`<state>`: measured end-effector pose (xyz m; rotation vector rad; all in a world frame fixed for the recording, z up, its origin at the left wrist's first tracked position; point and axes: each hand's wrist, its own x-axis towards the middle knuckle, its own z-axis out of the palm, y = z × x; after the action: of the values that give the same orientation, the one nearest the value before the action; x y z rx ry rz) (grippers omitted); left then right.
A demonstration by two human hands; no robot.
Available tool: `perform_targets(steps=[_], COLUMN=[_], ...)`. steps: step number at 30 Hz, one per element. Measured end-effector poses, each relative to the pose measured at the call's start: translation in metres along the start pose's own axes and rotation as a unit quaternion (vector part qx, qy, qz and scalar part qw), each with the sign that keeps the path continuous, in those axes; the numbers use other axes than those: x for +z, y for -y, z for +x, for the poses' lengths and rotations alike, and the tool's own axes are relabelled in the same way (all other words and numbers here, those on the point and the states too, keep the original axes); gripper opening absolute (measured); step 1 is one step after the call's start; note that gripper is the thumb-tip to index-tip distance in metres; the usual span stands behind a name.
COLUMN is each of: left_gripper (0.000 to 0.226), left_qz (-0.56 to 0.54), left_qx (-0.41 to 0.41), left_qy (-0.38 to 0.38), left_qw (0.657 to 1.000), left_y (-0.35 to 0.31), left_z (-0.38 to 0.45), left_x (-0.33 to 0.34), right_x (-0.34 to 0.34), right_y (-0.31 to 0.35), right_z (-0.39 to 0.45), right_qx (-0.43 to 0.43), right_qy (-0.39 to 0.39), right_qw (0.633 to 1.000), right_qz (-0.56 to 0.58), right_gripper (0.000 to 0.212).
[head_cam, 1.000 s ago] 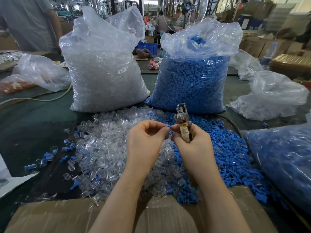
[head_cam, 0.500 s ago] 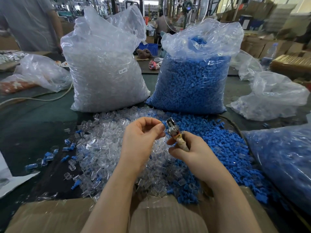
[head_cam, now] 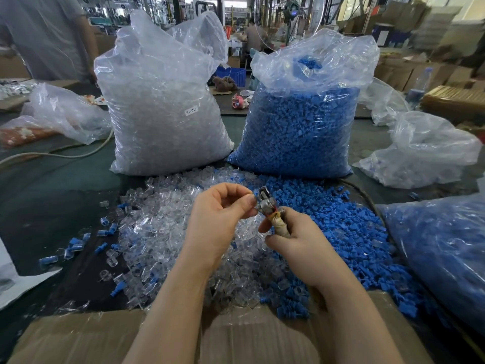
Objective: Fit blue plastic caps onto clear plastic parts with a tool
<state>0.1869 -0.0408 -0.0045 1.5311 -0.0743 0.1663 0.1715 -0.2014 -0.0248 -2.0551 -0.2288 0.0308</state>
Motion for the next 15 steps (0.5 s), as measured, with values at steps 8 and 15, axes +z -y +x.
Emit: perform_targets(steps=[8,15], left_gripper=[0.008,0.007], left_qz=[0.005,-0.019], left_qx=[-0.008,-0.03], left_qy=[-0.001,-0.001], left_qw=[1.0,0.999], left_y=[0.0004,0.0014], left_z=[-0.001,-0.0001], left_x=[-0.0007,0.0], right_x=[0.0027,0.0039], right_y=[0.0001,0.003], right_z=[0.0008,0.0013], right_qx=[0.004,0.006], right_qy=[-0.005,-0.011], right_qw=[1.0,0.998], right_qz=[-0.031,-0.06], right_gripper=[0.015,0.013])
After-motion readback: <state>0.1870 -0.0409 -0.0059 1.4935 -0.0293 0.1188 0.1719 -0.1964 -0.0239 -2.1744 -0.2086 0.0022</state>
